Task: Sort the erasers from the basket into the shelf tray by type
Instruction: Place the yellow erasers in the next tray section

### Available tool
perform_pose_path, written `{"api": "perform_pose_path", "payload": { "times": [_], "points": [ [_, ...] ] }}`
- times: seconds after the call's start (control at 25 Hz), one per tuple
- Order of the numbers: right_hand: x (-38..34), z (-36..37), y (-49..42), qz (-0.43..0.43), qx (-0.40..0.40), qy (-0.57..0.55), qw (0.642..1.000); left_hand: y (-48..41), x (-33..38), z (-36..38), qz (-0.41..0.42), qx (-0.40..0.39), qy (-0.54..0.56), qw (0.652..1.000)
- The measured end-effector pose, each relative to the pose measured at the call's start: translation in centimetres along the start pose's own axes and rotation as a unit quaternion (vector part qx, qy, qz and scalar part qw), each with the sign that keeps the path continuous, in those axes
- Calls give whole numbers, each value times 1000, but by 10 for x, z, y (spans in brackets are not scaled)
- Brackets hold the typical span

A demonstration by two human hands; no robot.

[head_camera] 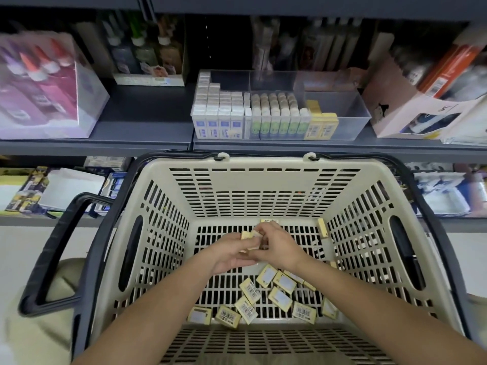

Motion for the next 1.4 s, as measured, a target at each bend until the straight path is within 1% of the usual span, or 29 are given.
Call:
{"api": "perform_pose_path", "payload": {
  "times": [0.04, 0.12, 0.24, 0.28, 0.36, 0.44, 0.6, 0.72, 0.8, 0.88, 0.96, 1.04, 1.12, 1.2, 1.24, 1.32, 1.4],
  "points": [
    [-3, 0, 0, -6, -1, -19, 1000, -1, 0, 3, 11, -6, 5, 1000],
    [1, -7, -3, -12, 10, -11, 1000, -2, 2, -1, 34, 27, 1, 999],
    [17, -28, -9, -32, 61, 148, 987, -3, 3, -16, 36, 94, 10, 995],
    [24, -30, -11, -34, 57, 188, 980, -3, 3, -20, 33, 104, 12, 994],
    [33, -24, -14, -28, 19, 235, 971, -3, 5, -24, 29, 116, 3, 993],
    [35, -17, -17, -25, 5, 255, 967, -1, 6, -25, 28, 124, -1, 992],
    [34, -14, -26, 5, 24, 239, 971, 0, 7, -25, 27, 129, -10, 991],
    [38, -13, -26, 66, 18, 188, 980, 0, 11, -29, 33, 136, 0, 990],
    [33, -15, -23, 79, 8, 140, 987, 0, 12, -30, 33, 137, 31, 990],
    [15, -18, -19, 38, -3, 84, 996, 2, 14, -27, 35, 126, 71, 989],
    [-8, -24, -11, -10, -24, 30, 999, 5, 19, -19, 38, 88, 98, 991],
    [-21, -34, -4, -25, -39, -6, 999, 11, 28, -12, 45, 50, 110, 992],
    [-24, -51, 0, 5, -32, -57, 998, 16, 42, -5, 73, 26, 122, 990],
    [-21, -67, 2, 63, -34, -150, 986, 21, 57, 3, 111, 9, 125, 986],
    [-21, -75, 3, 79, -35, -184, 979, 24, 65, 10, 130, 1, 124, 984],
    [-23, -98, 3, 86, -15, -215, 973, 33, 80, 24, 168, -12, 112, 979],
    [-26, -128, 4, 84, 28, -242, 966, 44, 99, 38, 194, -15, 96, 976]
  ]
}}
Point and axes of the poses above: each hand's wrist, its own y-axis away from the middle knuckle, its own z-axis out of the palm, x = y × z, the point moved 7 cm from there along -y, towards the middle knuckle, and after that the axes turned 6 degrees about x, right-handed, at the moved point
